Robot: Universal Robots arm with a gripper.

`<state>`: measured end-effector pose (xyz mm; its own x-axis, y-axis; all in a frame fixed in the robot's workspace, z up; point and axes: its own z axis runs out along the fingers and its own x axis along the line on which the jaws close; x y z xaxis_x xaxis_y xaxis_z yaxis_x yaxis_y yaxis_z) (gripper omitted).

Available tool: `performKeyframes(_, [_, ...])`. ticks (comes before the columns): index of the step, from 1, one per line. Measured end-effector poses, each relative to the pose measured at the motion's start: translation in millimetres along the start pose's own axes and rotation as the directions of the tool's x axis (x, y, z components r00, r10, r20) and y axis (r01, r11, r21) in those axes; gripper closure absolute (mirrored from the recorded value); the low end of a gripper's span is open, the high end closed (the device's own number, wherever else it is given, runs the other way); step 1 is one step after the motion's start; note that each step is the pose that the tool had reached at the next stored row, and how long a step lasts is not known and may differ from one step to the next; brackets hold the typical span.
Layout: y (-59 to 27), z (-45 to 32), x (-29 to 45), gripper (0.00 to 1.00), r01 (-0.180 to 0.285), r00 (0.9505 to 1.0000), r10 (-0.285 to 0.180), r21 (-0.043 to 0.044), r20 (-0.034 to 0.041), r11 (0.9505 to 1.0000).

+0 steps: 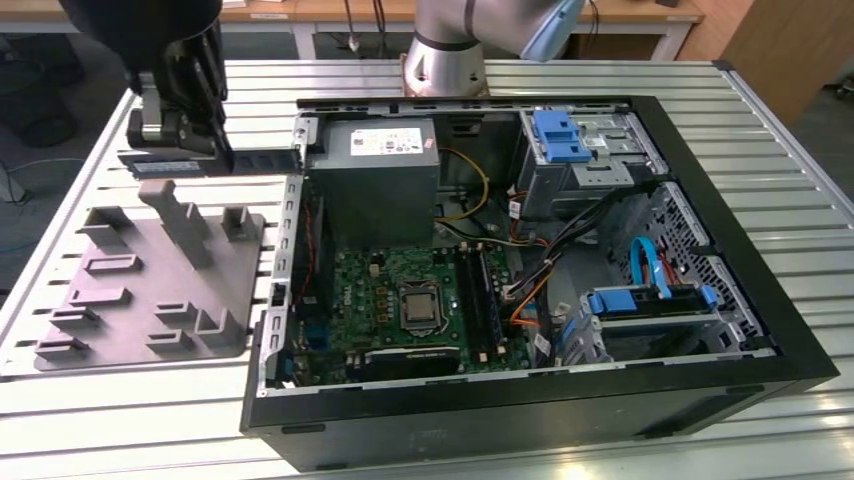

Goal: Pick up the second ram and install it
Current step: 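Pick up the second ram and move it above second insertion slot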

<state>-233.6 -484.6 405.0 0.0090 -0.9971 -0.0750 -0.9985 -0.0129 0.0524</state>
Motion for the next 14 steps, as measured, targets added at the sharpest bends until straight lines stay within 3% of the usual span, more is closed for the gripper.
performKeyframes(14, [-31.9, -0.2, 0.4, 0.86, 0.000, 1.0000, 0.000, -0.0020, 0.0001, 1.0000])
